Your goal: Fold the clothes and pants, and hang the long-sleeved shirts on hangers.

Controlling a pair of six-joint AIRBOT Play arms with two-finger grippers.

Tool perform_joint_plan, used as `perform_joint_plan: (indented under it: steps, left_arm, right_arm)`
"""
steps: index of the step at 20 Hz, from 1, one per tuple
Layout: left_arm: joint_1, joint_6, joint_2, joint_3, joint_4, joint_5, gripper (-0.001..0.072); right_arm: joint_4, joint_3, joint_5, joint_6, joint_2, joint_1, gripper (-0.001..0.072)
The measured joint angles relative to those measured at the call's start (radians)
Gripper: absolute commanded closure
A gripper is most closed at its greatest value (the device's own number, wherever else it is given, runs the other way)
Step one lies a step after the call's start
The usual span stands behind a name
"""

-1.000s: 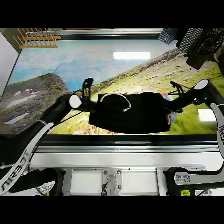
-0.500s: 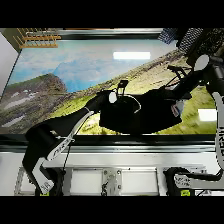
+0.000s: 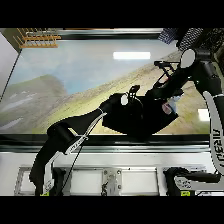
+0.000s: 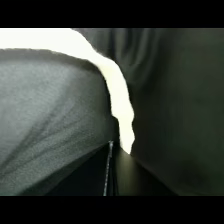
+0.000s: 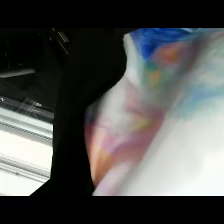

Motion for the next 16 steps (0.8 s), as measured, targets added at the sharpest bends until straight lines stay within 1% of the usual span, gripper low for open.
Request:
perform_joint_plan:
  steps: [5,9,12,16]
  left_arm:
    - [0.069,0.017,0.074,0.006,0.003,-0.008,0.0698]
    - [0.163,0.029,0.183,-0.019,0.098,-0.057,0.0698]
    - [0.249,0.025,0.294,-0.144,0.162,-0.074,0.0698]
    - [0.365,0.018,0.441,-0.403,0.196,-0.075,0.0698]
  right_arm:
    - [-0.007,0.002,-0.008,0.003,0.000,0.021,0.0699]
    - [-0.008,0.002,-0.011,0.003,0.000,0.025,0.0698]
    - [-0.011,0.002,-0.015,0.003,0.000,0.030,0.0698]
    - [-0.014,0.002,-0.019,0.003,0.000,0.050,0.0698]
